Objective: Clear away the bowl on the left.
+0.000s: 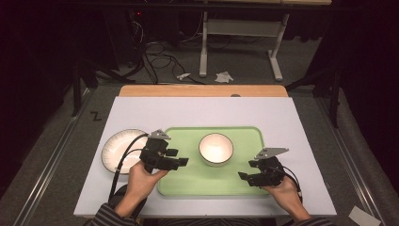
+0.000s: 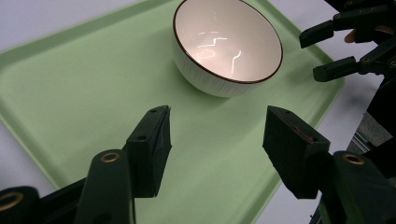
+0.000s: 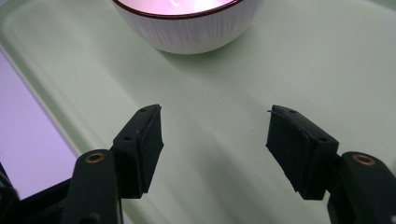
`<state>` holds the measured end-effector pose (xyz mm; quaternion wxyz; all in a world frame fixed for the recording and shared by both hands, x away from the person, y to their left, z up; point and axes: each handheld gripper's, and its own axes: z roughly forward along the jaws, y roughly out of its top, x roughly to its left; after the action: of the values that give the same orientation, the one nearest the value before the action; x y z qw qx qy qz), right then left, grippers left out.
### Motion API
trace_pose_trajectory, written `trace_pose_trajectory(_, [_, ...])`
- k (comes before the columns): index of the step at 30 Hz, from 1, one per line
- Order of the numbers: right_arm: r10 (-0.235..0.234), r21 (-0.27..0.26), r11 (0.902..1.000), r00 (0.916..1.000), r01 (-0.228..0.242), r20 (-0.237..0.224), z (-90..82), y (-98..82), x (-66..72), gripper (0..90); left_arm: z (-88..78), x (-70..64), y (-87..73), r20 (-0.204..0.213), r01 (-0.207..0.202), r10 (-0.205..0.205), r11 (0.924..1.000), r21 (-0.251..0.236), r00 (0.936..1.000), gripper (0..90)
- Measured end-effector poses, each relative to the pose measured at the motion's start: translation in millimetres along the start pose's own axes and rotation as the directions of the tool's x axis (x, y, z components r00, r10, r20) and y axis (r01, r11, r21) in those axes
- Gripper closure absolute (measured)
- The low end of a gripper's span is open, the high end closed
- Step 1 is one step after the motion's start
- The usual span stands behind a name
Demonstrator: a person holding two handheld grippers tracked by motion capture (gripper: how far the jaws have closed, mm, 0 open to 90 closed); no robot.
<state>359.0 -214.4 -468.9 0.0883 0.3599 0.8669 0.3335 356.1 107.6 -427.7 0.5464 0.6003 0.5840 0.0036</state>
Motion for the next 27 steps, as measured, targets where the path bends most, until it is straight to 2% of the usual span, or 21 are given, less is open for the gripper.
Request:
trace_pose_trajectory(12, [-0.002, -0.001, 1.0, 1.0, 0.002, -0.005, -0.4, -0.1, -1.1, 37.2, 6.5, 2.8, -12.7, -0.033, -0.034, 0.034, 0.9994, 0.006, 0.9989, 42.0])
trace_pose_trajectory(17, [0.008, -0.002, 1.0, 1.0, -0.008, -0.005, -0.7, -0.1, -1.6, 37.2, 11.1, 6.0, -16.7, -0.05, -0.049, 0.05, 0.9985, 0.024, 0.9975, 42.0])
trace_pose_trajectory(20, [0.01, 0.001, 0.9999, 0.9999, -0.01, -0.004, -0.6, 0.1, -1.2, 37.2, 14.5, 7.0, -20.7, -0.049, -0.052, 0.055, 0.9975, 0.048, 0.9973, 41.9])
trace_pose_trajectory(24, [0.006, -0.003, 1.0, 1.0, -0.006, -0.005, -0.1, 0.4, -2.4, 37.2, 19.4, 6.3, -21.9, -0.03, -0.021, 0.023, 0.9978, 0.063, 0.9993, 41.9])
trace_pose_trajectory(27, [0.004, 0.007, 1.0, 1.0, -0.004, -0.004, 1.6, 0.6, -3.3, 37.2, 21.8, 7.0, -25.6, -0.044, -0.039, 0.042, 0.9965, 0.074, 0.9981, 41.8])
